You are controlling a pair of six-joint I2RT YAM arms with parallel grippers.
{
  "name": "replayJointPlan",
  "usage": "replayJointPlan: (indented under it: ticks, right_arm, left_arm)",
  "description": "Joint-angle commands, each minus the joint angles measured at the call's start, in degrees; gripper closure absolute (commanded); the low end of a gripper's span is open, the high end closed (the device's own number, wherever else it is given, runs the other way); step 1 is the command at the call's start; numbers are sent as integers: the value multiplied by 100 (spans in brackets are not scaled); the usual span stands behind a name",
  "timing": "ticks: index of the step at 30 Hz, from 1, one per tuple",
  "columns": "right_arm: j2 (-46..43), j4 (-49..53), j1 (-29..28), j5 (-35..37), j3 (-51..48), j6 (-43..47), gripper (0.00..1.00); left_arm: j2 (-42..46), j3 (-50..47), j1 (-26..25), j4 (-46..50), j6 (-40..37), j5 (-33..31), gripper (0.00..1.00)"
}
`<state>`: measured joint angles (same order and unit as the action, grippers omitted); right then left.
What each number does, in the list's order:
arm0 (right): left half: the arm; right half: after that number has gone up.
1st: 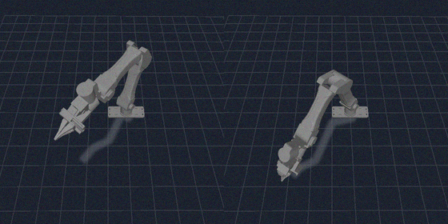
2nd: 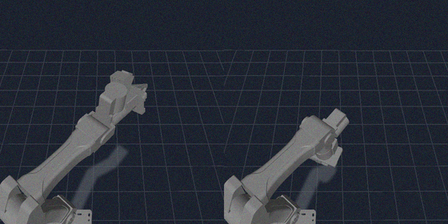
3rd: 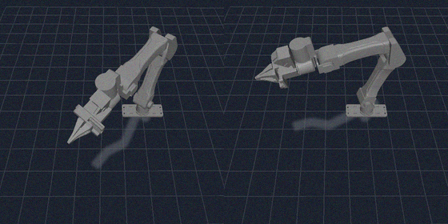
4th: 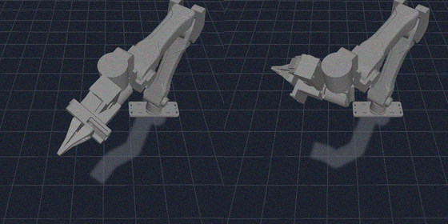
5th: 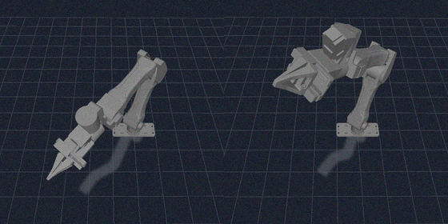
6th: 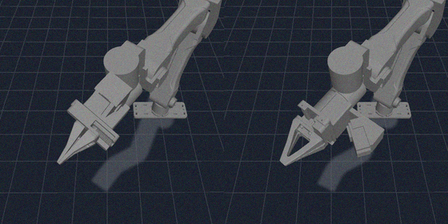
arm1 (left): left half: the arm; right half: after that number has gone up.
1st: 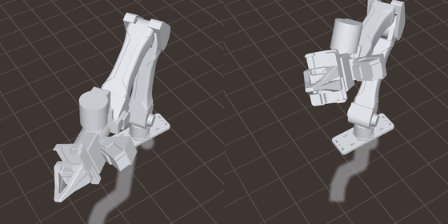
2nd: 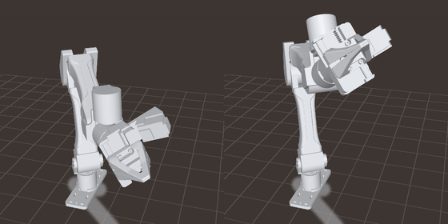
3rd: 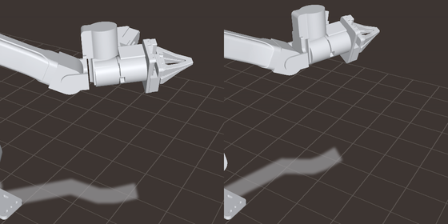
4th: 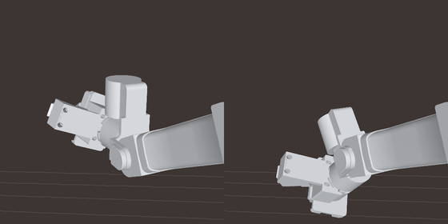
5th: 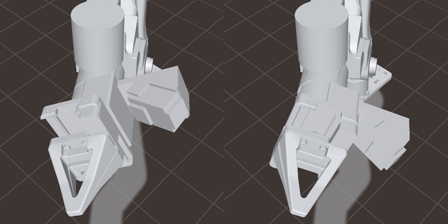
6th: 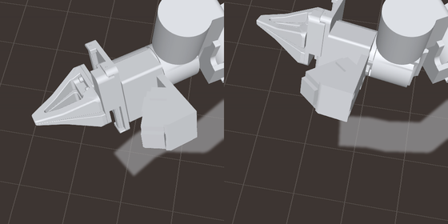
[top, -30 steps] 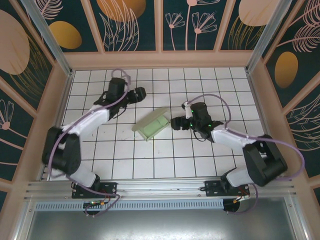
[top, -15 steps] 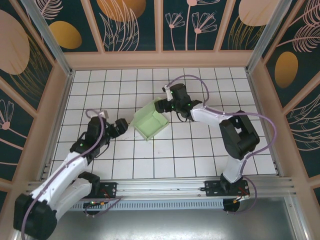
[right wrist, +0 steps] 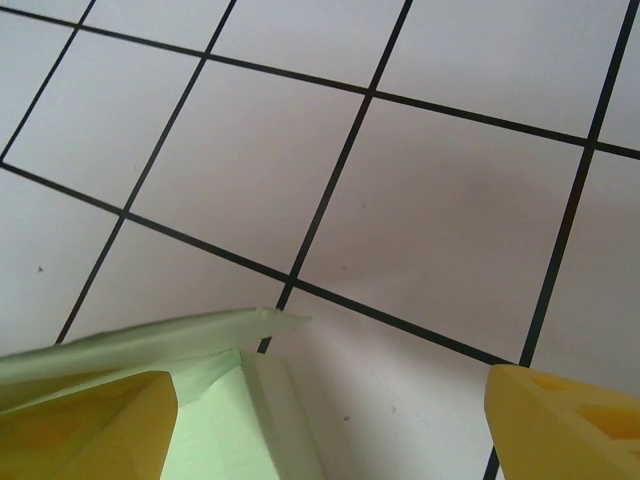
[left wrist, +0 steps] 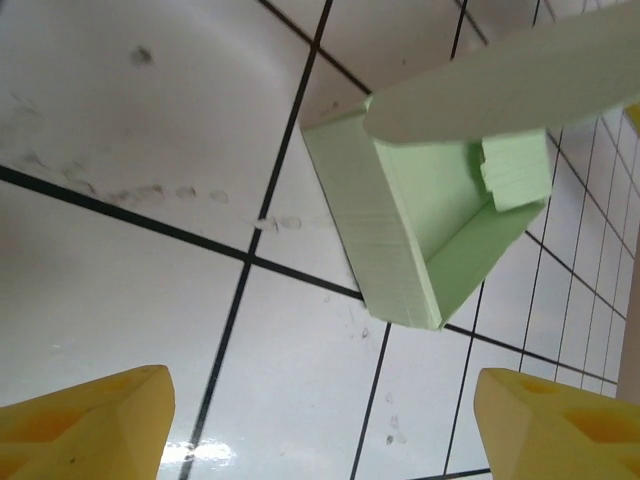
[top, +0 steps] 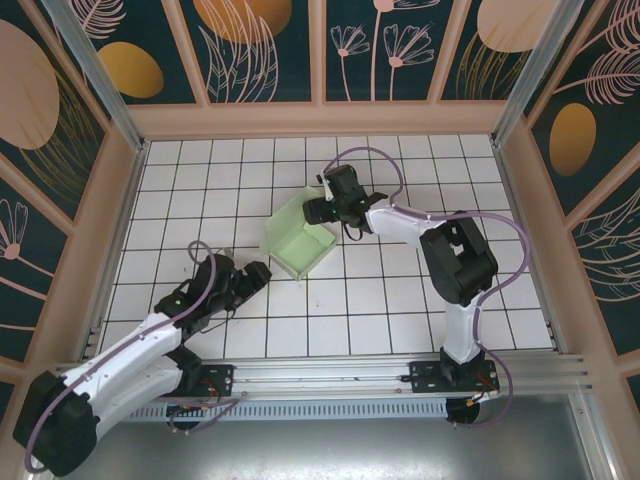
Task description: Fold the paper box
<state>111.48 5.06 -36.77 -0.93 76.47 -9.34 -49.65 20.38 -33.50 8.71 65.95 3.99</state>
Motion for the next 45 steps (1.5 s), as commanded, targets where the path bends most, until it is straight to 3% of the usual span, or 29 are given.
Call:
replayJointPlan:
  ticks: [1,10,22,29,32,34,41,45]
  right_arm:
    - [212,289,-38,150,293,-195,19]
    - [314,488,-31,39,328,-76,22]
    - [278,522,90,-377,190,191,29]
    - [315,639,273,-798,92,790,34]
    - [400,787,345,-977,143,970,45]
    - [506,925,346,-984,234,1034,57]
    - [738,1163,247,-1103,387,1085,59]
    - [716,1192,229,-1094,364,1022,67]
  left_arm:
    - [-517,225,-248,-625,361,-37,23]
    - [-1536,734,-429,-1088,842,-507,36]
    - [-2721,1134,-421,-1826,937,-582,50]
    - [-3290,1394,-420,-1696,843,-567,52]
    - [-3417,1428,-421,-1653,801,-554,53]
    - [-3466,1425,-417,-1636,767,-565,55]
    - [-3518,1413,-320,-1652,638,-428,56]
    - [-3513,1381,-243,-1697,546,-332,57]
